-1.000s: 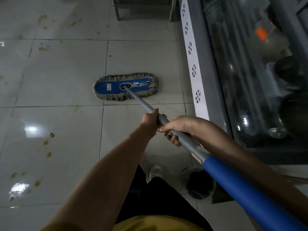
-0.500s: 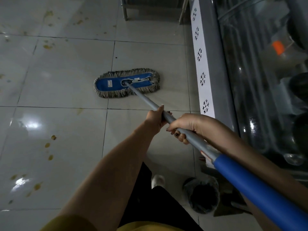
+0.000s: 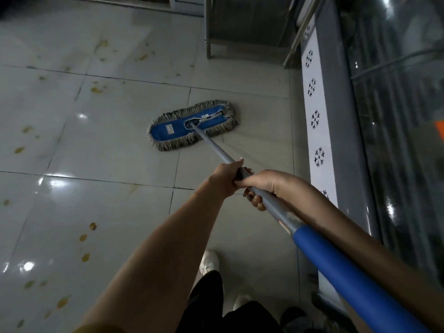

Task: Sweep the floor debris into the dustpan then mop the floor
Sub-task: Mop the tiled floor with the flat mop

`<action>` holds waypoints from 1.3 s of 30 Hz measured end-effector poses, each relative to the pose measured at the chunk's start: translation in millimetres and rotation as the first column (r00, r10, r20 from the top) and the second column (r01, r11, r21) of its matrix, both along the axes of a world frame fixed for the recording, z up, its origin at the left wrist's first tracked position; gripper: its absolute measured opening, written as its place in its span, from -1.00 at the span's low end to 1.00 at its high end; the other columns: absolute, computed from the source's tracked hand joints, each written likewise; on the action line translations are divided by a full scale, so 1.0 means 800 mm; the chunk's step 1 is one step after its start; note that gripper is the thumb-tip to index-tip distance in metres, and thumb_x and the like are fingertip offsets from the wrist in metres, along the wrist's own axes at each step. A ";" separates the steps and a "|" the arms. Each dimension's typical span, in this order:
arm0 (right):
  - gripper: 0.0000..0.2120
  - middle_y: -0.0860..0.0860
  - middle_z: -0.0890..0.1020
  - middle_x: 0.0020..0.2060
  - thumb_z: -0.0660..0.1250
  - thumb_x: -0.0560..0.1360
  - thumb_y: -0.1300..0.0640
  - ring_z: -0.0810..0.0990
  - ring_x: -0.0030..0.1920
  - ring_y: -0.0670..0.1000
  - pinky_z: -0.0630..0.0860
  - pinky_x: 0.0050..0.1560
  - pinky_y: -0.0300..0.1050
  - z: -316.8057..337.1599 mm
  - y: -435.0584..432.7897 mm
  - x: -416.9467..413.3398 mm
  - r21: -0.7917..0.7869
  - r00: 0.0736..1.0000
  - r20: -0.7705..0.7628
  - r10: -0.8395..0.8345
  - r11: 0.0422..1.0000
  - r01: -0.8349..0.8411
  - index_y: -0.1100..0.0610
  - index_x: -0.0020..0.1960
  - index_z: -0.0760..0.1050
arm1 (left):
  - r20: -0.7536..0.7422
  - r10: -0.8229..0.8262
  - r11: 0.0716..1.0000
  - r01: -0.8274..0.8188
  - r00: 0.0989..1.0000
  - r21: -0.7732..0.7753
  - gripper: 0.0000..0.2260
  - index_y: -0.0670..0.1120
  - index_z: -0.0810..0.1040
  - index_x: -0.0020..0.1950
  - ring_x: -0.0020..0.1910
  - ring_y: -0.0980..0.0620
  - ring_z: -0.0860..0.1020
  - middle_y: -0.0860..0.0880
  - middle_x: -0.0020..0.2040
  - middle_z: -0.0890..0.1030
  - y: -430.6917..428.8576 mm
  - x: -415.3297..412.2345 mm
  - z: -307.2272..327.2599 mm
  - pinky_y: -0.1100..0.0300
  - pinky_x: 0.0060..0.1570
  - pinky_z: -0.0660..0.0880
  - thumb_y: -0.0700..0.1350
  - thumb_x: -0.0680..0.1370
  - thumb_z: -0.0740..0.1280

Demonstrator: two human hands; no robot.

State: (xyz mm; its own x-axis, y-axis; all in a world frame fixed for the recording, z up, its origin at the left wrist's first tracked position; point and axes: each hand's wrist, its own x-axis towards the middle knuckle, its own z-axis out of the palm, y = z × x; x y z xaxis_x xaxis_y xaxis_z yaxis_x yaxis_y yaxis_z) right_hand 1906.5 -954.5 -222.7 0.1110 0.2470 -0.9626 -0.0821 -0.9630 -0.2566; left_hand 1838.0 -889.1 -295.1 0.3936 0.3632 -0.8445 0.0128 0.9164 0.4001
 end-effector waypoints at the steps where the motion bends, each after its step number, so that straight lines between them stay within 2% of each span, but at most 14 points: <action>1: -0.65 -0.02 0.35 -0.74 0.30 0.55 0.06 0.31 -0.77 -0.12 0.27 -0.68 -0.43 0.000 0.015 0.001 0.003 1.000 0.001 0.007 1.000 -0.007 0.18 -0.32 0.31 | -0.008 -0.005 1.000 0.006 1.000 0.007 -0.77 -0.26 0.42 -0.20 -0.37 0.00 0.52 -0.13 -0.30 0.52 0.015 0.001 0.001 0.28 -0.57 0.48 -0.16 0.60 0.24; 5: -0.65 -0.02 0.36 -0.74 0.31 0.54 0.05 0.32 -0.77 -0.11 0.29 -0.67 -0.43 0.000 0.063 0.012 -0.001 0.999 0.007 0.039 0.999 -0.039 0.19 -0.31 0.32 | -0.019 0.009 0.999 -0.008 1.000 0.047 -0.77 -0.26 0.42 -0.23 -0.37 0.00 0.54 -0.14 -0.31 0.53 0.060 0.011 -0.001 0.19 -0.49 0.51 -0.18 0.59 0.26; 10: -0.61 -0.02 0.36 -0.73 0.31 0.53 -0.03 0.32 -0.77 -0.12 0.27 -0.69 -0.43 0.001 0.122 0.036 -0.018 0.999 -0.015 0.034 0.999 -0.034 0.19 -0.32 0.32 | 0.001 -0.040 0.996 0.040 0.999 0.079 -0.82 -0.28 0.42 -0.14 -0.34 -0.02 0.58 -0.15 -0.28 0.58 0.126 0.028 -0.002 0.17 -0.47 0.54 -0.19 0.58 0.28; 17: -0.60 -0.02 0.38 -0.71 0.30 0.53 -0.07 0.34 -0.75 -0.12 0.29 -0.68 -0.41 -0.005 0.233 0.106 -0.032 0.985 -0.004 0.172 0.985 -0.172 0.19 -0.31 0.32 | 0.035 0.016 0.996 -0.019 0.999 0.093 -0.81 -0.29 0.43 -0.14 -0.28 -0.02 0.58 -0.17 -0.24 0.58 0.225 0.085 0.000 0.23 -0.47 0.56 -0.18 0.58 0.28; 24: -0.66 -0.02 0.40 -0.73 0.31 0.54 0.03 0.37 -0.76 -0.10 0.33 -0.66 -0.40 -0.011 0.357 0.190 -0.020 0.964 0.029 0.265 0.964 -0.265 0.20 -0.32 0.35 | 0.000 0.108 0.992 -0.108 0.994 0.070 -0.82 -0.27 0.43 -0.14 -0.30 -0.01 0.56 -0.16 -0.24 0.56 0.340 0.166 0.001 0.25 -0.50 0.53 -0.17 0.59 0.25; 27: -0.67 -0.03 0.40 -0.73 0.31 0.54 0.06 0.37 -0.75 -0.10 0.34 -0.66 -0.39 -0.008 0.405 0.215 -0.010 0.949 0.041 0.313 0.950 -0.313 0.19 -0.31 0.35 | -0.008 0.138 0.988 -0.137 0.990 0.076 -0.82 -0.27 0.44 -0.14 -0.30 -0.01 0.57 -0.16 -0.24 0.55 0.382 0.192 -0.001 0.23 -0.46 0.54 -0.18 0.59 0.25; 29: -0.67 -0.03 0.39 -0.74 0.31 0.55 0.06 0.37 -0.76 -0.10 0.33 -0.66 -0.40 -0.006 0.438 0.229 0.002 0.941 0.051 0.336 0.942 -0.336 0.19 -0.31 0.35 | -0.028 0.160 0.983 -0.156 0.987 0.100 -0.81 -0.27 0.43 -0.15 -0.34 0.01 0.57 -0.15 -0.25 0.54 0.412 0.205 0.002 0.24 -0.48 0.53 -0.18 0.59 0.25; 33: -0.66 -0.02 0.39 -0.75 0.31 0.55 0.06 0.36 -0.77 -0.11 0.32 -0.67 -0.40 -0.001 0.505 0.244 0.030 0.924 0.069 0.376 0.925 -0.378 0.20 -0.30 0.33 | -0.080 0.199 0.970 -0.185 0.977 0.155 -0.78 -0.26 0.40 -0.21 -0.64 0.11 0.52 -0.12 -0.39 0.50 0.475 0.221 0.014 0.31 -0.64 0.46 -0.18 0.59 0.26; 35: -0.66 -0.02 0.38 -0.75 0.31 0.55 0.06 0.35 -0.77 -0.11 0.32 -0.68 -0.41 0.000 0.537 0.247 0.031 0.921 0.058 0.384 0.922 -0.386 0.21 -0.31 0.33 | -0.095 0.201 0.969 -0.183 0.975 0.165 -0.77 -0.26 0.39 -0.23 -0.68 0.12 0.50 -0.10 -0.45 0.49 0.504 0.224 0.018 0.33 -0.67 0.42 -0.18 0.59 0.26; 39: -0.66 -0.03 0.38 -0.75 0.31 0.55 0.06 0.35 -0.77 -0.11 0.31 -0.67 -0.41 -0.001 0.598 0.245 0.026 0.914 0.043 0.403 0.914 -0.404 0.19 -0.31 0.33 | -0.115 0.204 0.968 -0.183 0.972 0.171 -0.77 -0.26 0.40 -0.21 -0.67 0.13 0.50 -0.12 -0.37 0.49 0.565 0.222 0.015 0.34 -0.66 0.41 -0.17 0.59 0.26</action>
